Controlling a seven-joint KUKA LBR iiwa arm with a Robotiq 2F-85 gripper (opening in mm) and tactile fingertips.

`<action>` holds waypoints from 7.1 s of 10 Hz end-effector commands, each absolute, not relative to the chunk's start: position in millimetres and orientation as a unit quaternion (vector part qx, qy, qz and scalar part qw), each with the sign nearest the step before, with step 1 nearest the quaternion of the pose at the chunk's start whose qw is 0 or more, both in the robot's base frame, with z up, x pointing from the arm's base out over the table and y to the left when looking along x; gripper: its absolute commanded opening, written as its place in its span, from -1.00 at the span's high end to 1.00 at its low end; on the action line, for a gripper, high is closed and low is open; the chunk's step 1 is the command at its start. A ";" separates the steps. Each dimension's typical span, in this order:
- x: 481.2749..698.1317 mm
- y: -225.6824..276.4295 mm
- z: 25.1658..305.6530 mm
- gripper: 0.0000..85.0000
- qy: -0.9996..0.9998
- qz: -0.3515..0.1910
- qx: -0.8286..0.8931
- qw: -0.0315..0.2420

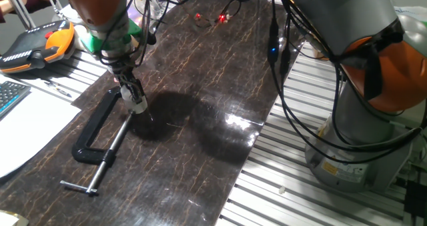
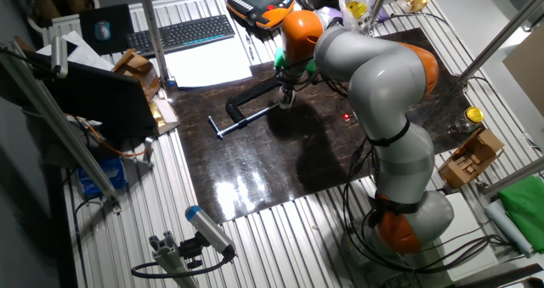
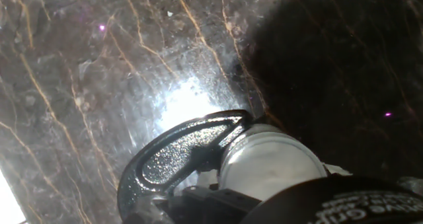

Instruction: Screw the lid onto the jar

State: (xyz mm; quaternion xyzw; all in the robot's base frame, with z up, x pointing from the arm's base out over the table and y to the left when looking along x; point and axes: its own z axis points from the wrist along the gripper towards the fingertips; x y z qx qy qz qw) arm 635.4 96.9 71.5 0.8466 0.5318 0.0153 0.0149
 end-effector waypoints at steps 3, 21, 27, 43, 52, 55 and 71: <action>634.3 96.3 71.9 -1.00 0.541 0.018 0.841 0.017; 635.4 98.0 86.4 -1.00 0.926 -0.006 0.378 0.019; 636.2 98.2 88.6 -1.00 0.988 -0.001 0.152 0.035; 635.2 98.3 85.3 -1.00 0.996 0.010 -0.076 0.050; 632.0 95.7 82.2 -1.00 0.994 0.015 -0.090 0.053; 631.7 96.0 80.9 -1.00 0.995 0.014 -0.088 0.055; 631.7 95.4 78.8 -1.00 0.995 0.009 -0.080 0.053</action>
